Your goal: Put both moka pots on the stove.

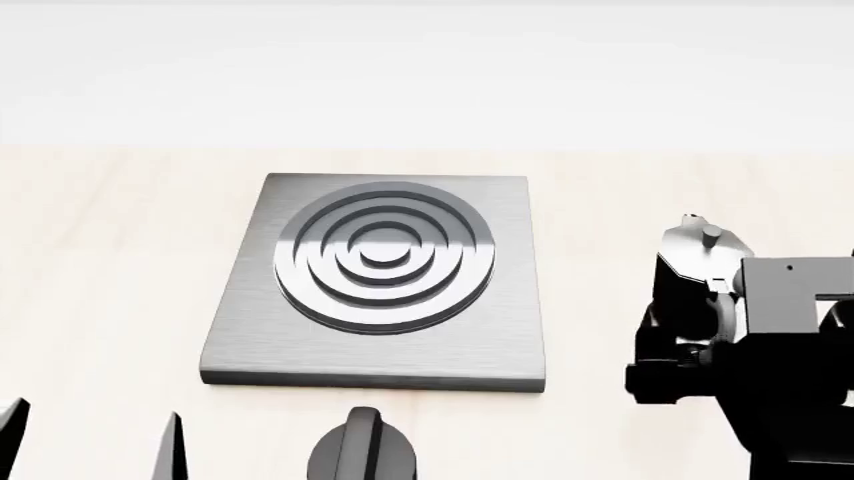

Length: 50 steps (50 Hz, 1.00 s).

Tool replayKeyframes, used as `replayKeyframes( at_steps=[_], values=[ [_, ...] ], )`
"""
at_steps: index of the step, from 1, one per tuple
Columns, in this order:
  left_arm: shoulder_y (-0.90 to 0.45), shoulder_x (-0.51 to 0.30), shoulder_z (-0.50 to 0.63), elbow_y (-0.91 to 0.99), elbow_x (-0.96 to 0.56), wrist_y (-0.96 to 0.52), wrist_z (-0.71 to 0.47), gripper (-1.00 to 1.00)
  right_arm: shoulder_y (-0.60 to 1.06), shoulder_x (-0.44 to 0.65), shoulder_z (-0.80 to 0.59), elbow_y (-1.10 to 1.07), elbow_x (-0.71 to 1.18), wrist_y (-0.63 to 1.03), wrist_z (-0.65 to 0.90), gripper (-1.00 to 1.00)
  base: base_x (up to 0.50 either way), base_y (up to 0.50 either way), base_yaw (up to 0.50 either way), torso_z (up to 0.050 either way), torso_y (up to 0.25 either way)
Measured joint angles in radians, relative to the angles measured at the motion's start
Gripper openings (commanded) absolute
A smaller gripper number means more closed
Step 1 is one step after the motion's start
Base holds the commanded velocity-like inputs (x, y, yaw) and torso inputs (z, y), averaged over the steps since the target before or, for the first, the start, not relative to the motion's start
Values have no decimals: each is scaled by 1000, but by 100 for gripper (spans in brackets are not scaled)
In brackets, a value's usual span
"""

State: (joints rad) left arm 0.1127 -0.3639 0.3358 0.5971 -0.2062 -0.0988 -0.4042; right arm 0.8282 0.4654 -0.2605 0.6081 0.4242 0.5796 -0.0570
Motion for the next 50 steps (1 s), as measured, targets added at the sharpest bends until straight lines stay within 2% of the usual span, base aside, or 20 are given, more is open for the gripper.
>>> replayKeyframes(
  at_steps=[2,3,22,50],
  values=[
    [0,0,1,-2,0,1,0,100,2,-2,-1,13,-2,-7,-2,100,0,0,0,0,0],
    [-1,0,2,-2,0,2,0,100,3,-3,-2,18,-3,-11,-3,-100,0,0,0,0,0],
    [-3,-3,7,-10,-2,8,-3,100,-14,-3,2,-13,15,-1,16,-100,0,0,0,0,0],
    [-5,-10,14,-9,-7,8,-10,100,-85,29,37,-440,83,79,112,-100,0,0,0,0,1]
  ],
)
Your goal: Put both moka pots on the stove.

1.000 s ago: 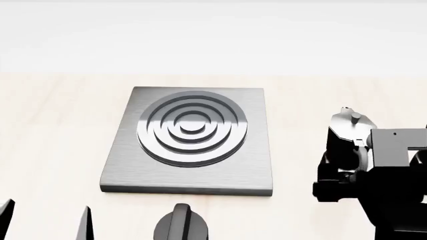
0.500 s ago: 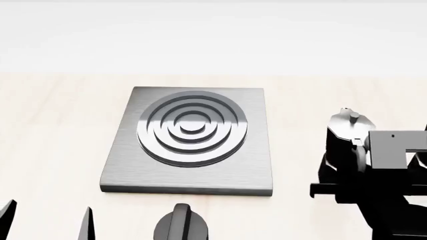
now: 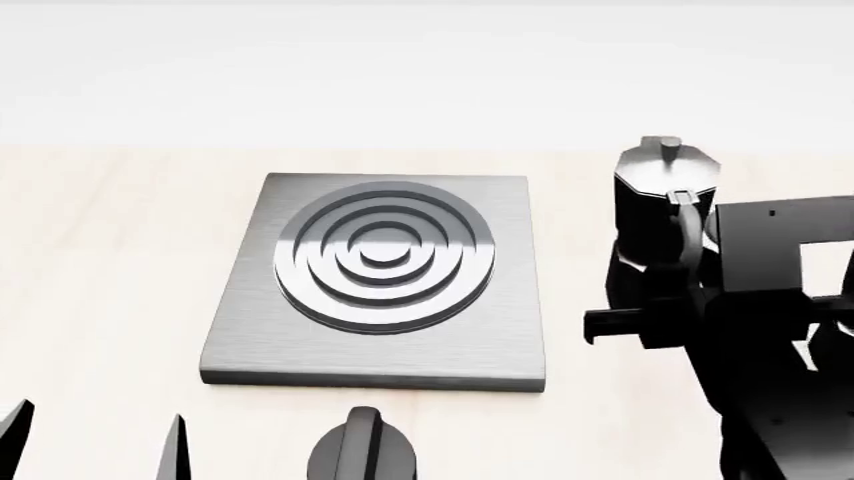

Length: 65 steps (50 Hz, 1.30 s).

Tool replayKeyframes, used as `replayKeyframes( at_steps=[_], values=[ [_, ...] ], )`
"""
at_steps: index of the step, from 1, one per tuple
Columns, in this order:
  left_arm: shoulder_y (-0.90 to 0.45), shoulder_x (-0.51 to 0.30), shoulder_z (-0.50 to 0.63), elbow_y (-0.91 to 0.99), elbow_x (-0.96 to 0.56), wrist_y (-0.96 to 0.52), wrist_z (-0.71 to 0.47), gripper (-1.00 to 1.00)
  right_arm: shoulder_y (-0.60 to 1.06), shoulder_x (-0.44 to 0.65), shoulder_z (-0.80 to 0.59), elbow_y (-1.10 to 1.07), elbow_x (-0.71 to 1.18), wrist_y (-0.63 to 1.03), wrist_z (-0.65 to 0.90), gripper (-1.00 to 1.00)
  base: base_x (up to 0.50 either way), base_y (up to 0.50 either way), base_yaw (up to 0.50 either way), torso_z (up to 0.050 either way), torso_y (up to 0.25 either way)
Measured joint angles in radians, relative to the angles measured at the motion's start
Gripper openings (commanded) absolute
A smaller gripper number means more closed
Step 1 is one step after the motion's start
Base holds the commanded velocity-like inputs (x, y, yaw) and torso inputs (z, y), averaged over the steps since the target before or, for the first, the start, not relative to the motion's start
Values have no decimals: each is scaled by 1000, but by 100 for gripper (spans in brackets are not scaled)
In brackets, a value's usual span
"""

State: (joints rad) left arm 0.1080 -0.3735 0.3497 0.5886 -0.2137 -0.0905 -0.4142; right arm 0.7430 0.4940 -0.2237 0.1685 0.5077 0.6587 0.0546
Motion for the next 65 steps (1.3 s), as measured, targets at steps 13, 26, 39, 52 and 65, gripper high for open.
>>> replayKeyframes(
  at_steps=[13,26,39,52,65],
  values=[
    [-1,-4,0,-3,-5,3,-2,100,12,-40,-21,-12,-37,-127,-14,-100,0,0,0,0,2],
    [-1,-7,4,-6,-7,4,-4,100,91,-118,-72,133,-81,-263,-86,-100,0,0,0,0,1],
    [-5,-8,11,-11,-8,4,-5,100,212,-216,-119,337,-117,-366,-149,-100,0,0,0,0,1],
    [-8,-10,15,-18,-9,5,-6,100,332,-331,-150,592,-143,-482,-204,-100,0,0,0,0,2],
    [-9,-14,14,-18,-15,7,-9,100,438,-436,-202,862,-127,-613,-243,-100,0,0,0,0,1]
  ],
)
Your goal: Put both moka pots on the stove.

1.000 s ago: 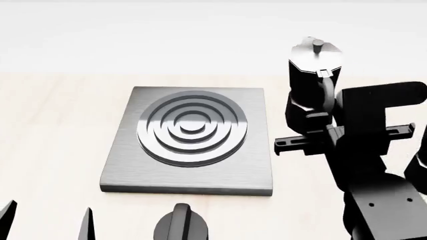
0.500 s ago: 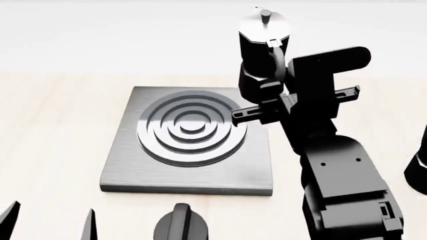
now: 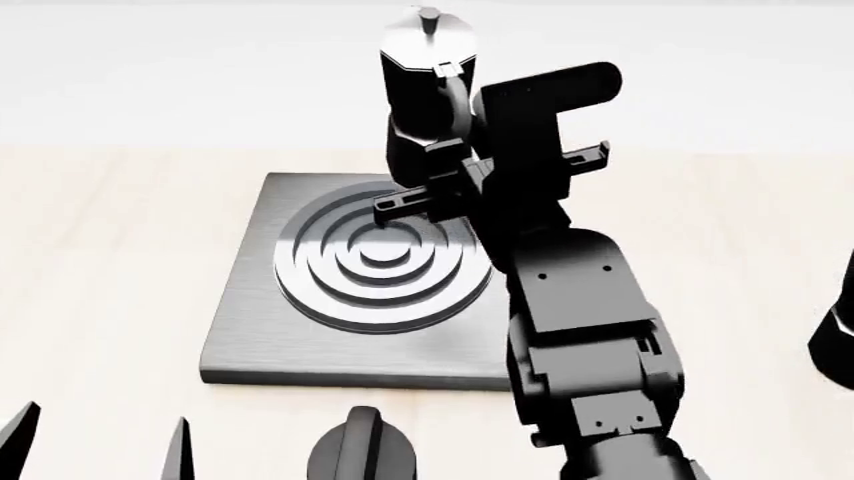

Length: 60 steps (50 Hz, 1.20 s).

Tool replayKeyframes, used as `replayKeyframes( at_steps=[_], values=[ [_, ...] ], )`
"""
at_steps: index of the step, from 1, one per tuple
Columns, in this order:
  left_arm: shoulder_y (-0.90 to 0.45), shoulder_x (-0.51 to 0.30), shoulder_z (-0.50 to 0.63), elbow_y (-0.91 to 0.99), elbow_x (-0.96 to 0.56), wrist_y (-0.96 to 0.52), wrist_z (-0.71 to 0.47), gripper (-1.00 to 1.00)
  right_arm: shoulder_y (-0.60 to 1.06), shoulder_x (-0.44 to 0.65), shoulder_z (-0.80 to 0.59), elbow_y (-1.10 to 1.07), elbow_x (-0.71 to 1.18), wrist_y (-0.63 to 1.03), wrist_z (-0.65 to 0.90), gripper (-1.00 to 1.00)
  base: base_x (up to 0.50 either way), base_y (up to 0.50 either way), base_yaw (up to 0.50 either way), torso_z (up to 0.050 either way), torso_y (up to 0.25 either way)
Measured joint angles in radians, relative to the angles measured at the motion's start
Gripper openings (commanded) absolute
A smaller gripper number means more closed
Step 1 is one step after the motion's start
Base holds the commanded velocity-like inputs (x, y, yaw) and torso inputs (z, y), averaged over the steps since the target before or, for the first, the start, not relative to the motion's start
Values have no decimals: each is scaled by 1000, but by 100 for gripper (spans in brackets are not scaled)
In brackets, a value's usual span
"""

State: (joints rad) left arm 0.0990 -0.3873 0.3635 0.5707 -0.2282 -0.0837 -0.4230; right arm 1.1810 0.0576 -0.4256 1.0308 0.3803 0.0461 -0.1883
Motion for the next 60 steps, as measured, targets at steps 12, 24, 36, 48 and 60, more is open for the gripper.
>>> replayKeyframes(
  at_steps=[12,24,36,48,60],
  values=[
    [-2,-4,-2,0,-4,2,-3,100,60,-39,-314,155,289,-124,30,-100,0,0,0,0,1],
    [0,-8,-2,-5,-5,19,0,100,86,-51,-671,204,639,-230,59,-100,0,0,0,1,2],
    [0,-14,2,-16,-8,35,7,100,89,-54,-921,206,878,-308,68,-100,0,0,0,0,1],
    [-1,-18,4,-23,-6,40,8,100,91,-56,-1058,203,1007,-348,70,-100,0,0,0,0,1],
    [-5,-20,8,-28,-4,43,6,100,92,-56,-1117,203,1064,-364,70,-100,0,0,0,0,-22]
  ],
)
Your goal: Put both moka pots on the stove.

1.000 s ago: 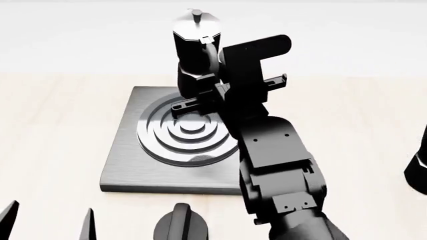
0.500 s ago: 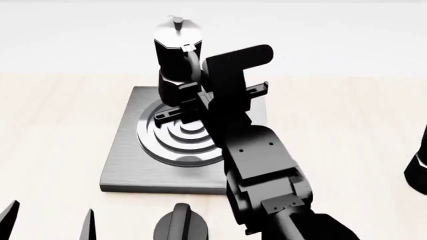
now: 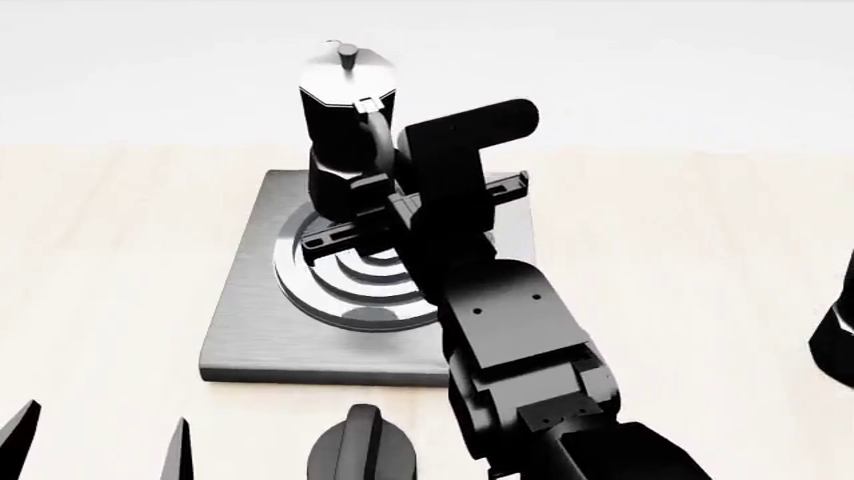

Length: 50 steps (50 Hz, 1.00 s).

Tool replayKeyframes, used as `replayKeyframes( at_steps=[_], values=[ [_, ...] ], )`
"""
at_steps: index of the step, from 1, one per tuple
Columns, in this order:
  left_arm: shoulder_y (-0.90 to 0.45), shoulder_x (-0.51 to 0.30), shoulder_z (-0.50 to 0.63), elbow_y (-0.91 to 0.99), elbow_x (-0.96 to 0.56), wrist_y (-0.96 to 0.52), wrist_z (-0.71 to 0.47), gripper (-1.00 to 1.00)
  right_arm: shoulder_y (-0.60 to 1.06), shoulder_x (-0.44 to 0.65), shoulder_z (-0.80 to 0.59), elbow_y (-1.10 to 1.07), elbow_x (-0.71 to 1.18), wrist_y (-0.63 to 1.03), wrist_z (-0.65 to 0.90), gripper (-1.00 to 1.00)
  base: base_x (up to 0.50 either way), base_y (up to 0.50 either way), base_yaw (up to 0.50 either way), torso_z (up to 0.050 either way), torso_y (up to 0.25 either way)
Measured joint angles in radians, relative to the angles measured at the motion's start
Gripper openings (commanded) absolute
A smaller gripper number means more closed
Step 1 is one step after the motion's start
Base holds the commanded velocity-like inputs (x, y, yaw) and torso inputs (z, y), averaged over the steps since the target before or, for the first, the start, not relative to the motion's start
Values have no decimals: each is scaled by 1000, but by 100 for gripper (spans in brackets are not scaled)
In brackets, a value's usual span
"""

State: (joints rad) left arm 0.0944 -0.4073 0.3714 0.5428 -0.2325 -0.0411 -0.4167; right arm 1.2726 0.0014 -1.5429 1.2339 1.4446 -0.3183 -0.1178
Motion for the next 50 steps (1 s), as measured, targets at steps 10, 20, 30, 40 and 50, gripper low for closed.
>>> replayKeyframes(
  at_steps=[10,20,30,40,50],
  values=[
    [0,-2,3,1,2,0,-2,100,-4,0,-23,-1,20,-6,3,-100,0,0,0,0,-179],
    [1,-3,6,2,1,2,-4,100,-8,0,-34,-3,30,-9,5,-100,-1,0,0,0,-168],
    [3,-4,5,2,-1,12,-7,100,-14,0,-31,-3,24,-13,5,-100,0,0,0,0,0],
    [4,-4,7,-2,-1,20,-9,100,-15,0,-10,5,19,6,-7,100,0,0,0,0,0],
    [2,-4,10,-5,0,22,-10,100,-23,16,1,2,20,-2,-36,100,0,0,0,0,0]
  ],
)
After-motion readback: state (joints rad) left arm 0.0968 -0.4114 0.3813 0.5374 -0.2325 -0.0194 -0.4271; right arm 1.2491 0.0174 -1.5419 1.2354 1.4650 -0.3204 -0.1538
